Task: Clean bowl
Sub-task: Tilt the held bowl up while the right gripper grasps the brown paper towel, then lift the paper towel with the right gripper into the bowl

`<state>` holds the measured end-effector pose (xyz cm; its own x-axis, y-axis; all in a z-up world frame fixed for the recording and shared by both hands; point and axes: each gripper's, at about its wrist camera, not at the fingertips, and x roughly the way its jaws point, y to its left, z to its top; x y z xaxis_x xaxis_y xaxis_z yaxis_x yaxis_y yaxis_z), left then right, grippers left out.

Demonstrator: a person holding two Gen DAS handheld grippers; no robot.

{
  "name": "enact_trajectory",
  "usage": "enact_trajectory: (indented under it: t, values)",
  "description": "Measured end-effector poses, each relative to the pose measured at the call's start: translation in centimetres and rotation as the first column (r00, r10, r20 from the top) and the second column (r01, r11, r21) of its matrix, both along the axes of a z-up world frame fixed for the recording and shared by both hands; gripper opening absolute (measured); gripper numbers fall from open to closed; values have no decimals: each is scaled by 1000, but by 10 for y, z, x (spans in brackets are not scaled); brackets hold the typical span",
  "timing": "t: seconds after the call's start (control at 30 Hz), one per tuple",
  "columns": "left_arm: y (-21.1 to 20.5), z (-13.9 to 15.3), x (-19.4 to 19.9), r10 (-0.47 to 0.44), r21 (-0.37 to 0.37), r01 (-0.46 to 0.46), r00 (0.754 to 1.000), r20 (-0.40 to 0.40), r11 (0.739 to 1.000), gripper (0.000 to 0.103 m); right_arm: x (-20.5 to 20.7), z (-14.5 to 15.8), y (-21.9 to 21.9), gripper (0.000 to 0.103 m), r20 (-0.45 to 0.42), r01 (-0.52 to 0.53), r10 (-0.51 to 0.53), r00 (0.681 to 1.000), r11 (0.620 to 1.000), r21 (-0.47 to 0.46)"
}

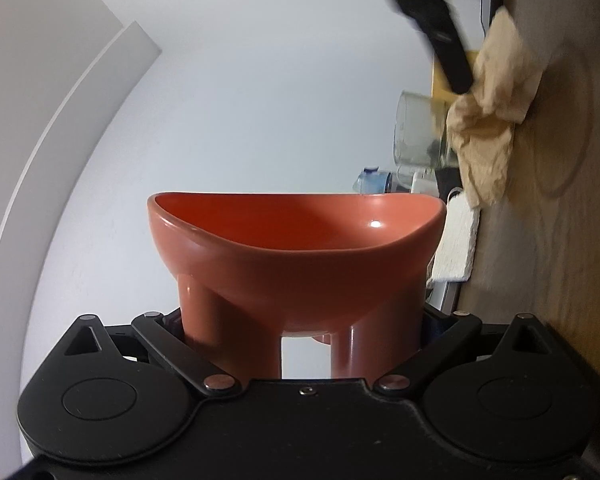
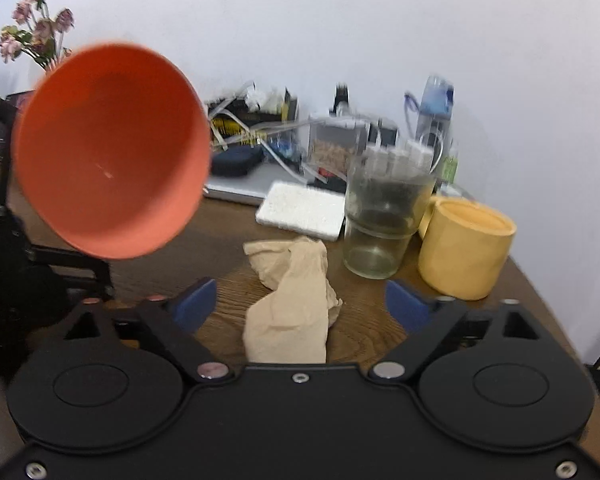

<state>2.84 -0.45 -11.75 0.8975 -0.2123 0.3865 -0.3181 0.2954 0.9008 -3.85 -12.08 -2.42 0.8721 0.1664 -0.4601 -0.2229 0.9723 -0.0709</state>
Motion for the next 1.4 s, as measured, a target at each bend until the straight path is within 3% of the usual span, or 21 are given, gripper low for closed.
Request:
enact_trajectory:
  t: [0.03,0.23,0.33,0.37,0.6,0.7,0.77,0.8,1.0,1.17,1.4]
  values:
    - [-2,1,4,-4,0,4,1000,0,1000,97,6,-3,0,41,-26,5,-5,1000,1000,1]
    - [-18,7,24,-38,1,38,999,-3,999,97,42,-13,-5,33,-161,31,-21,987,998,58]
    - [-26,10,36,-55,2,55,998,-4,998,97,47,-15,-10,14,-166,44,-28,986,995,92]
    - [-29,11,40,-55,2,55,998,-5,998,97,47,-15,-11,12,-163,37,-23,986,995,89]
    - [-28,11,48,-59,-1,59,998,-4,998,97,53,-16,-28,7,-187,9,17,982,991,137]
    - [-30,9,53,-38,-1,38,999,-3,999,97,57,-16,-28,6,-185,-47,63,981,995,93]
    - [16,-3,9,-6,-6,6,1000,2,1000,97,59,-16,-26,6,-174,-99,105,979,994,43]
    - [25,-10,5,22,-7,-22,1000,3,1000,97,60,-16,-26,6,-169,-124,127,977,992,25]
    - [22,-10,12,89,-8,-88,996,2,996,97,65,-15,-28,6,-164,-197,196,967,980,6]
    - [21,-9,14,89,-7,-89,996,1,996,97,68,-15,-29,6,-166,-202,202,965,979,14]
    - [13,-11,25,89,-6,-89,996,1,996,96,58,-16,-17,6,-133,-170,156,979,981,-95]
